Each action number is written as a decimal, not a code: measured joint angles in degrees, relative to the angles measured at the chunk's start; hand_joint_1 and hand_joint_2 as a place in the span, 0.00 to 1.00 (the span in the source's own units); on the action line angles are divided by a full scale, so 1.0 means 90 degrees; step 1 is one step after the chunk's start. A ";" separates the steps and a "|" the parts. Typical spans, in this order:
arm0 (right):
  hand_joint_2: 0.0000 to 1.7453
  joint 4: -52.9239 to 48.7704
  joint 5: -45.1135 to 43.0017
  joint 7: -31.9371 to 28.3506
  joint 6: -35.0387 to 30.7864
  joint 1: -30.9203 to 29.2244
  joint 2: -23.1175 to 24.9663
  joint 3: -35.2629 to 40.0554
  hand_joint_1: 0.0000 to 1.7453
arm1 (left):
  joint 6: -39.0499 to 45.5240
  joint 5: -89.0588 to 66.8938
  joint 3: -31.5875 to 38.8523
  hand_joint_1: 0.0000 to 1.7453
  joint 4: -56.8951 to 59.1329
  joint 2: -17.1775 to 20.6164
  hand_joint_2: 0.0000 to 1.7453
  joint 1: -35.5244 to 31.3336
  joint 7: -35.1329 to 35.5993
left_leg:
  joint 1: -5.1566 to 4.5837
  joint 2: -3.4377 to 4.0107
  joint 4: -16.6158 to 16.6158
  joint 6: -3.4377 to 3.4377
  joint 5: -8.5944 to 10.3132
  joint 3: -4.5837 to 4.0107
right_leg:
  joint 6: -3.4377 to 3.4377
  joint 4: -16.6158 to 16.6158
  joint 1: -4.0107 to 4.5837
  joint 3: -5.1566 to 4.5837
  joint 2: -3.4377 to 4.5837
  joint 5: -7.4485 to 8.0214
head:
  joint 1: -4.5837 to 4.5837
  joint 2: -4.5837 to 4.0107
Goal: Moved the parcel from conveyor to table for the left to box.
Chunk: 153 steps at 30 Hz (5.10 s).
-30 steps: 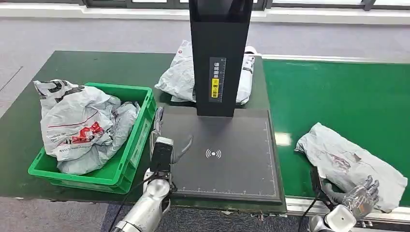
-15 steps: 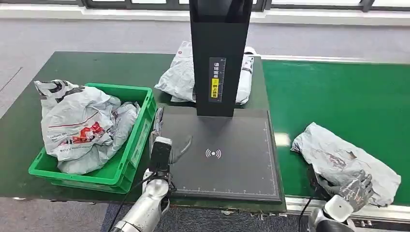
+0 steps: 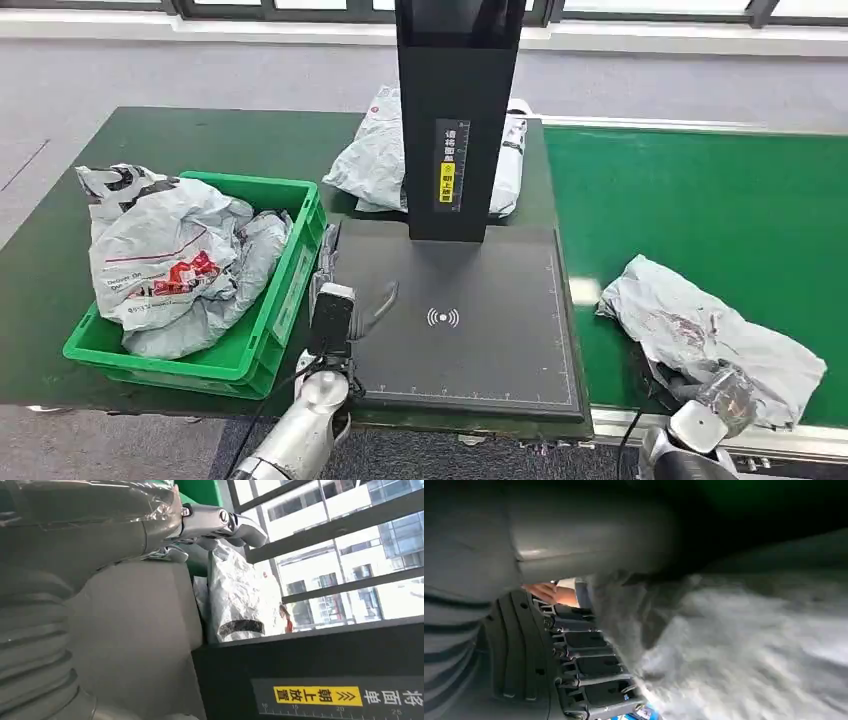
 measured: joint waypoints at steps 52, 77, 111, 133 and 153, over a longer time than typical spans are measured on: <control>1.00 -0.5030 -0.4340 -0.5460 -0.0174 0.1757 0.2008 0.2648 1.00 | 0.0167 -0.0558 0.0456 0.00 -0.0267 -0.0012 1.00 0.0076 0.0059 | 0.0012 -0.0010 -0.0011 -0.0030 0.0003 -0.0032 | -0.0017 0.0009 0.0011 -0.0044 -0.0005 -0.0015 | 0.0000 -0.0002; 1.00 -0.4532 -0.3313 -0.3838 0.1766 0.1848 0.1814 0.4020 0.00 | 0.0029 -0.0597 0.0471 0.00 -0.0253 -0.0056 1.00 -0.0019 0.0275 | 0.0011 -0.0001 -0.0010 -0.0030 0.0001 -0.0013 | -0.0019 0.0004 0.0011 -0.0035 0.0007 -0.0013 | 0.0000 0.0000; 1.00 -0.6164 -0.7701 -0.7631 -0.0704 0.2431 0.2207 0.3371 0.00 | 0.0962 -0.0656 0.0806 0.00 -0.2749 0.0097 1.00 0.0583 -0.0107 | 0.0011 -0.0002 -0.0011 -0.0029 -0.0001 -0.0022 | -0.0020 0.0006 0.0011 -0.0036 0.0005 -0.0013 | 0.0000 0.0000; 1.00 -0.6139 -0.7660 -0.7410 -0.0563 0.2193 0.2203 0.3356 0.00 | -0.2409 -0.3647 -0.0619 1.00 0.1476 0.0299 1.00 -0.0676 0.2416 | 0.0010 -0.0006 -0.0010 -0.0028 -0.0001 -0.0016 | -0.0016 0.0005 0.0009 -0.0024 -0.0003 -0.0016 | 0.0000 0.0000; 1.00 -0.6343 -0.7198 -0.7096 -0.0374 0.2366 0.2205 0.3245 0.00 | -0.1945 -0.5639 -0.0952 1.00 0.1552 0.0393 1.00 -0.1134 0.3546 | 0.0010 0.0002 -0.0012 -0.0025 -0.0008 0.0037 | -0.0011 0.0004 0.0010 0.0021 0.0011 -0.0020 | 0.0002 0.0000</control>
